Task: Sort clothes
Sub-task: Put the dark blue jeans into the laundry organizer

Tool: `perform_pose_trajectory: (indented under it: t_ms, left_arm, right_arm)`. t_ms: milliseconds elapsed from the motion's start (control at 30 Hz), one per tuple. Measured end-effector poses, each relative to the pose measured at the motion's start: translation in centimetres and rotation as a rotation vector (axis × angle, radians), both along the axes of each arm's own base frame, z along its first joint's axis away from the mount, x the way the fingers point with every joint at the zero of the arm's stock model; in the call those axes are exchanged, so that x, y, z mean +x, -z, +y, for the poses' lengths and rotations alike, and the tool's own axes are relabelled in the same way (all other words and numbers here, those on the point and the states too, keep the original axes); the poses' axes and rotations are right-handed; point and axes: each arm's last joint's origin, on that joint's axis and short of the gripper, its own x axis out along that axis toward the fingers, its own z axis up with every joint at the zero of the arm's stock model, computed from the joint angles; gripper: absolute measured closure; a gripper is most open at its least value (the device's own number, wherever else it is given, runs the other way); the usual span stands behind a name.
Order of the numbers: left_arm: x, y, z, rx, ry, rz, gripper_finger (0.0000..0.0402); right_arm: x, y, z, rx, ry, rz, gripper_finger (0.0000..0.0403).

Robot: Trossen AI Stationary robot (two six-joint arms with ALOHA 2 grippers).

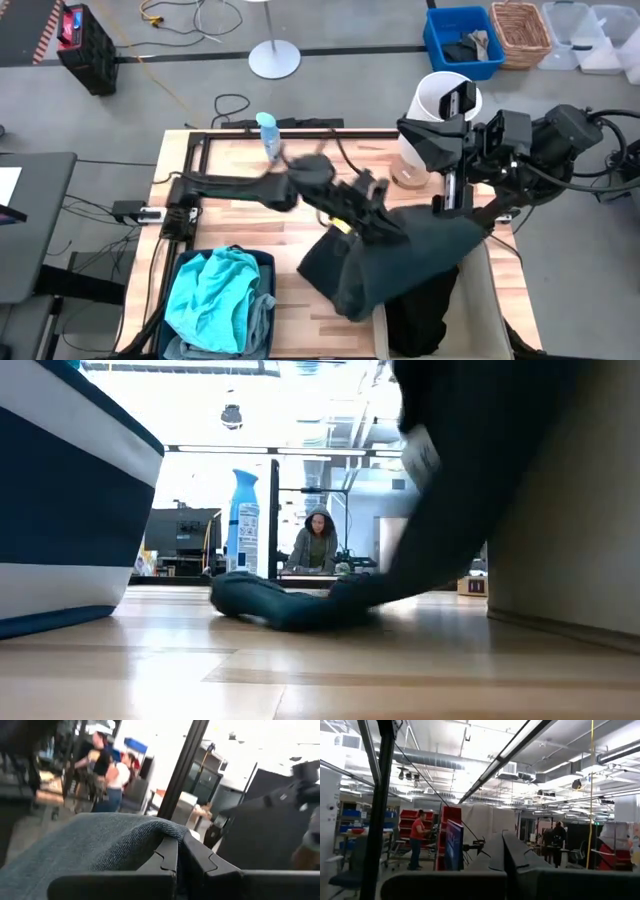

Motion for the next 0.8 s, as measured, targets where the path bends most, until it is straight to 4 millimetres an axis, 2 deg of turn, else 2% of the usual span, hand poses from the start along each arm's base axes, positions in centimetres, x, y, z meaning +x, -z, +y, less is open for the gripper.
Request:
perform_pose_trajectory:
  t_ms: [133,267,367,600,667,800]
  left_arm:
    - [3.2,4.2,-0.8,-0.003,0.011,0.106,0.0402]
    - [6.2,9.2,-1.1,-0.068,0.038,0.286,0.0401]
    - [7.3,11.5,-1.4,-0.109,0.069,0.358,0.0401]
    - [7.5,12.0,-1.5,-0.109,0.086,0.370,0.0389]
    - [7.4,11.7,-1.5,-0.100,0.085,0.361,0.0363]
    - [7.1,11.0,-1.5,-0.101,0.092,0.339,0.0277]
  right_arm:
    - [0.1,0.2,0.0,0.011,0.016,0.028,0.0403]
    - [0.3,0.6,0.0,0.040,-0.001,0.060,0.0403]
    - [0.3,0.7,0.1,0.038,-0.003,0.074,0.0403]
    - [0.4,1.0,0.1,0.034,-0.005,0.100,0.0403]
    - [0.5,1.1,0.1,0.029,-0.005,0.112,0.0403]
    - [0.6,1.3,0.1,0.020,0.000,0.130,0.0403]
